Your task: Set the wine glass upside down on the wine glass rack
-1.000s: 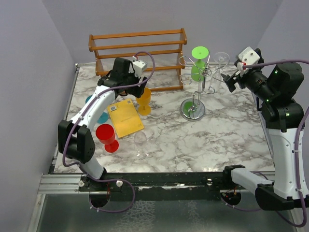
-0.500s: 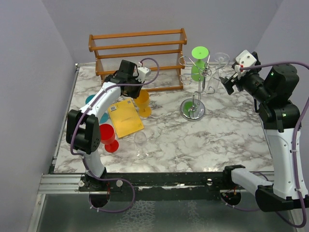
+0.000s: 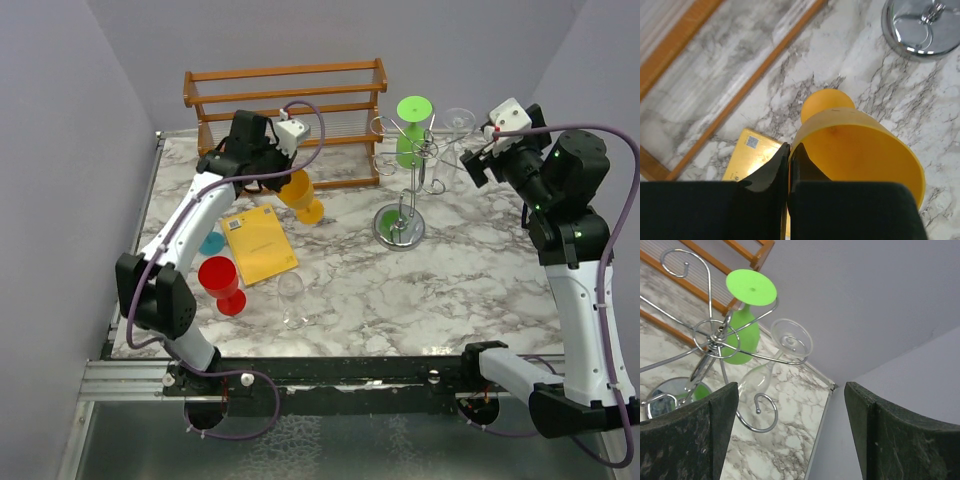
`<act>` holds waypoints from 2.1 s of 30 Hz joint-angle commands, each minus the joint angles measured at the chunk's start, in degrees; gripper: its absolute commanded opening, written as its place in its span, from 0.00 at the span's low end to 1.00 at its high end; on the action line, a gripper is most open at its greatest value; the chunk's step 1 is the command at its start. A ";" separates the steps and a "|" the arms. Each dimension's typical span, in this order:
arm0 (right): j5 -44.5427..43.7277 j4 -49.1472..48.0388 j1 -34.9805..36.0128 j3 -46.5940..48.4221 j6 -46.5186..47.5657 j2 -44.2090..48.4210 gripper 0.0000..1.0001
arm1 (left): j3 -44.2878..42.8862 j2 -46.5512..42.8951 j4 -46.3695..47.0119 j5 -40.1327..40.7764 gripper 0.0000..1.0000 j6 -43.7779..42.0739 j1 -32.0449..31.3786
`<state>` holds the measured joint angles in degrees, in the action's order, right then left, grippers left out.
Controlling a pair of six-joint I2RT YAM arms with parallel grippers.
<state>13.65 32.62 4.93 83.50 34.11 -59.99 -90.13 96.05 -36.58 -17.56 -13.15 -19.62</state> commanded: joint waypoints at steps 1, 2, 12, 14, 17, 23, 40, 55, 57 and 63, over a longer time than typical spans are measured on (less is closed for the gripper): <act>-6.32 -6.04 0.25 -0.69 -2.37 0.45 0.85 | -4.07 -10.32 3.43 1.06 0.00 0.57 0.22; -6.24 -6.22 0.26 -0.40 -3.21 0.26 0.84 | -4.02 -12.50 4.99 2.12 0.00 0.95 0.24; 2.57 -3.57 0.30 3.66 -12.31 -1.46 0.75 | -9.14 -24.31 13.49 4.45 0.00 10.95 0.27; 6.38 -4.71 0.26 4.12 -17.53 -1.72 0.75 | -12.33 -23.89 13.08 0.79 0.00 14.92 0.24; 13.24 -7.08 0.26 4.38 -26.48 -2.88 0.75 | -14.07 -23.33 15.46 -5.97 0.00 22.95 0.26; 27.72 -10.62 0.26 5.79 -39.98 -7.60 0.67 | -13.74 -20.50 22.25 -13.34 0.00 35.72 0.11; 25.20 -17.51 6.14 12.38 -55.12 -16.12 0.52 | -19.79 -12.60 23.48 -7.38 0.00 38.09 -5.18; 20.87 -16.38 7.63 12.91 -57.87 -18.59 0.18 | -20.47 -11.27 22.71 -4.75 0.00 34.86 -8.03; 20.90 -16.44 7.71 12.46 -58.24 -18.84 0.17 | -20.50 -11.28 22.60 -4.34 0.00 34.43 -8.23; 20.26 -16.01 7.90 11.42 -58.87 -19.30 0.07 | -20.32 -11.32 22.55 -3.50 0.00 32.90 -8.83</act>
<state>35.64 16.67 12.40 95.55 -23.75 -78.65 -108.36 85.08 -15.11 -22.85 21.39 -27.83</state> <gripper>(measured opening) 0.113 0.020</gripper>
